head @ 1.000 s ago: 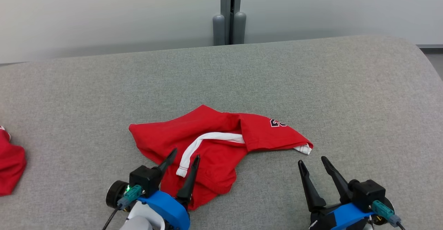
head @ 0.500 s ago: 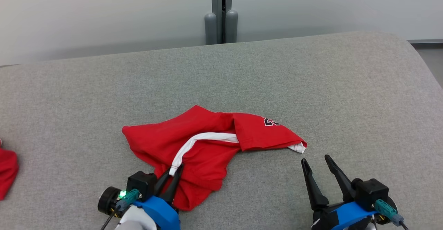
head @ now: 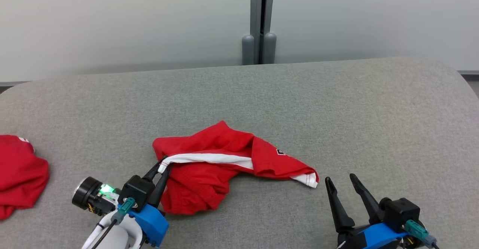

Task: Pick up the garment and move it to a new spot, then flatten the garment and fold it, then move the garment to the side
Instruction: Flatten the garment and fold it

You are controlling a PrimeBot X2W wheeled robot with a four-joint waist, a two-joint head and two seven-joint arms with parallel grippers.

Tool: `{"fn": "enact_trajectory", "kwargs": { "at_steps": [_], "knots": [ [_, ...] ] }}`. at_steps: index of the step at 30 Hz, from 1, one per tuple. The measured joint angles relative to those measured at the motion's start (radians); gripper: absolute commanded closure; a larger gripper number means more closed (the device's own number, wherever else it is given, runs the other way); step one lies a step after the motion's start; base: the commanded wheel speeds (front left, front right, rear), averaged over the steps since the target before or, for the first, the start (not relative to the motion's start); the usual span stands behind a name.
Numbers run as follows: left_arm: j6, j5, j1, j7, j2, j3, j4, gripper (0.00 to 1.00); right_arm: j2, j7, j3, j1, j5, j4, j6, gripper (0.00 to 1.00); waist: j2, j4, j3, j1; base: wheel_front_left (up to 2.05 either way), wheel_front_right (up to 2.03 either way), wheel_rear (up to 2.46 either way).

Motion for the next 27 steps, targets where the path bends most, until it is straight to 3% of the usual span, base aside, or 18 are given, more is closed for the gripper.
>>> {"fn": "enact_trajectory", "kwargs": {
  "at_steps": [6, 7, 9, 19, 27],
  "knots": [
    [-0.002, 0.015, 0.028, 0.000, 0.016, 0.018, 0.005, 1.00, 0.000, 0.000, 0.034, -0.002, 0.001, -0.001, 0.000, 0.00, 0.0000, 0.038, 0.003, 0.0000, 0.00, 0.00, 0.00],
    [-0.002, 0.009, 0.042, 0.000, 0.012, 0.027, 0.013, 0.74, 0.000, 0.000, 0.044, -0.006, -0.003, 0.000, 0.000, 0.00, 0.0000, 0.046, 0.007, 0.0001, 0.00, 0.00, 0.00],
    [-0.003, -0.006, 0.060, 0.000, -0.007, 0.044, 0.022, 0.00, 0.000, 0.000, 0.064, -0.020, -0.008, 0.002, 0.000, 0.00, 0.0000, 0.064, 0.012, 0.0002, 0.00, 0.00, 0.00],
    [-0.010, -0.048, 0.135, 0.000, -0.103, 0.182, -0.028, 0.00, 0.001, 0.000, 0.147, -0.099, -0.087, 0.078, 0.000, 0.00, 0.0000, 0.173, 0.043, 0.0002, 0.00, 0.00, 0.00],
    [-0.015, -0.047, 0.163, 0.000, -0.147, 0.249, -0.081, 0.00, 0.001, 0.000, 0.136, -0.126, -0.176, 0.167, 0.000, 0.00, 0.0000, 0.230, 0.066, 0.0001, 0.00, 0.00, 0.00]
  ]
}}
